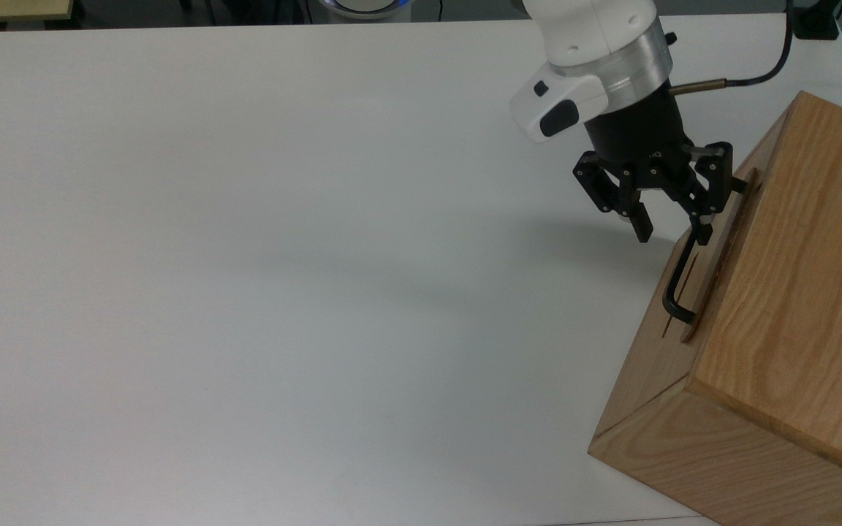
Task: Open the drawer by sliding it
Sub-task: 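Lower the gripper onto the black handle and close it around the bar, then pull the handle away from the cabinet, sliding the drawer out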
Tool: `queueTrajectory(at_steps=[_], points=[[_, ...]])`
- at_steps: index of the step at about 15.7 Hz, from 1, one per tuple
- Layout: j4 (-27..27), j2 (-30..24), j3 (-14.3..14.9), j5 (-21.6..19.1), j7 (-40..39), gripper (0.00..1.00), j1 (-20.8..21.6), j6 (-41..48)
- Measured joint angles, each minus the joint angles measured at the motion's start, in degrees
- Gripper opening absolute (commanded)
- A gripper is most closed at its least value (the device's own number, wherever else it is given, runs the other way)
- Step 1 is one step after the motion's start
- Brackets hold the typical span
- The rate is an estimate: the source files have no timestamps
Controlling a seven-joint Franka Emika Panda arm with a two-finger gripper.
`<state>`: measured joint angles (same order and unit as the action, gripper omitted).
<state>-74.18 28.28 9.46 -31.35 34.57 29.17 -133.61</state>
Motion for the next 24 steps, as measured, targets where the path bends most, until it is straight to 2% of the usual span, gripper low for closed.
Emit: queueTrajectory(at_steps=[6,8,21,24], points=[[0.6,1.2,0.0,-0.1,-0.1,0.15,1.1,-1.0],[0.8,1.3,0.0,-0.1,-0.1,0.0,1.3,-1.1],[1.2,1.4,0.0,-0.4,0.8,0.0,1.1,-1.2],[1.2,0.9,0.2,-1.1,-0.4,0.0,0.2,1.0]])
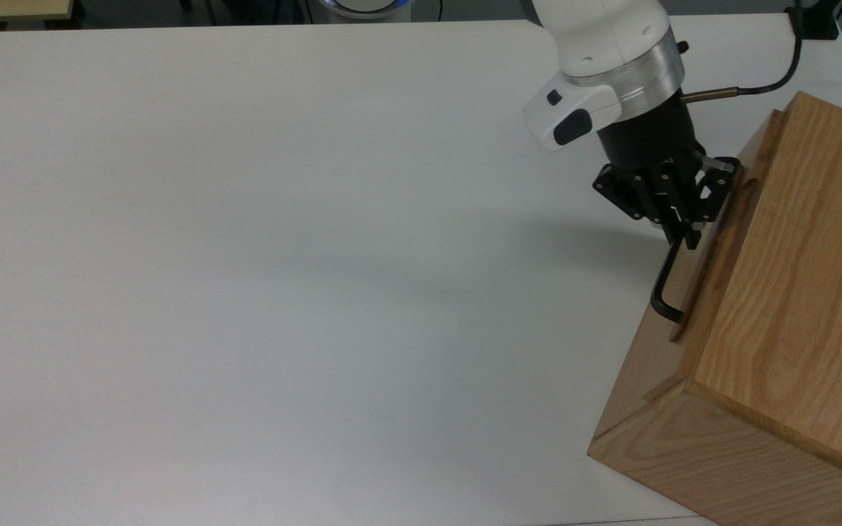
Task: Open the drawer by sliding it
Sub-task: 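Pull the handle away from the cabinet, sliding the drawer out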
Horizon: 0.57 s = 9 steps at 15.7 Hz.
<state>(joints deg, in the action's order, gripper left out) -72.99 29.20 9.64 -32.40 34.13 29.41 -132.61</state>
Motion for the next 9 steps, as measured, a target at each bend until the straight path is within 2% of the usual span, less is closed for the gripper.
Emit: queueTrajectory(at_steps=[5,9], points=[[-1.4,-2.6,0.7,-0.8,-5.2,0.0,-4.8,7.1],[-5.6,-6.1,1.0,-0.8,-8.5,0.0,-7.7,8.9]])
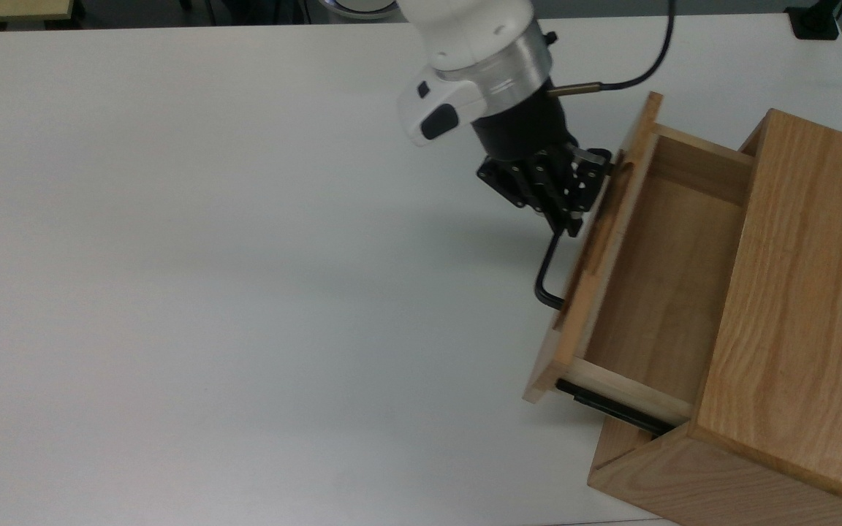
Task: Open the drawer by sliding it
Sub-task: 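Pull the handle away from the cabinet, sliding the drawer out, then open the gripper, release the handle and lift away from the drawer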
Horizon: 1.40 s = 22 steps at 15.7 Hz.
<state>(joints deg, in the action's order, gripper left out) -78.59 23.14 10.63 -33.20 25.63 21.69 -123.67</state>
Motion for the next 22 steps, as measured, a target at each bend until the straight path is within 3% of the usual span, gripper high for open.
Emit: queueTrajectory(at_steps=[10,15,16,17,18,22], points=[[-6.5,-7.1,0.2,0.0,-7.3,0.0,-7.1,11.9],[-8.0,-9.0,1.8,-0.5,-9.2,0.01,-8.0,16.1],[-8.1,-9.0,1.9,-0.6,-9.2,0.14,-8.0,16.1],[-8.1,-9.0,2.0,-0.7,-9.3,0.61,-8.0,16.1],[-8.1,-9.0,2.0,-0.8,-9.5,1.0,-8.0,16.2],[-7.8,-11.7,3.3,-1.5,-10.0,1.0,-8.5,17.5]])
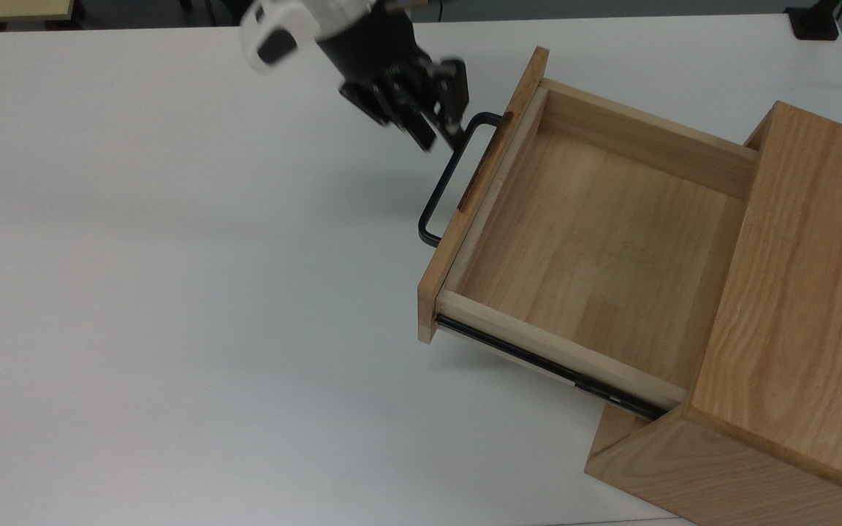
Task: Open the drawer by sliding it
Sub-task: 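Open the gripper, release the handle and lift away from the drawer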
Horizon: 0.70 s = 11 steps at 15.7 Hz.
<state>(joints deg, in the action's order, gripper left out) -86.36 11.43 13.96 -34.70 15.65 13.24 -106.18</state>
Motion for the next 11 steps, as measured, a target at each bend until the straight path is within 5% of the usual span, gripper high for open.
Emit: queueTrajectory(at_steps=[6,8,11], points=[[0.0,-3.5,1.2,1.2,-3.7,1.0,-0.4,4.2],[0.1,-4.4,2.6,5.7,-6.8,1.0,-1.4,7.7],[0.3,-6.4,2.4,18.1,-11.8,1.0,-4.0,13.5]])
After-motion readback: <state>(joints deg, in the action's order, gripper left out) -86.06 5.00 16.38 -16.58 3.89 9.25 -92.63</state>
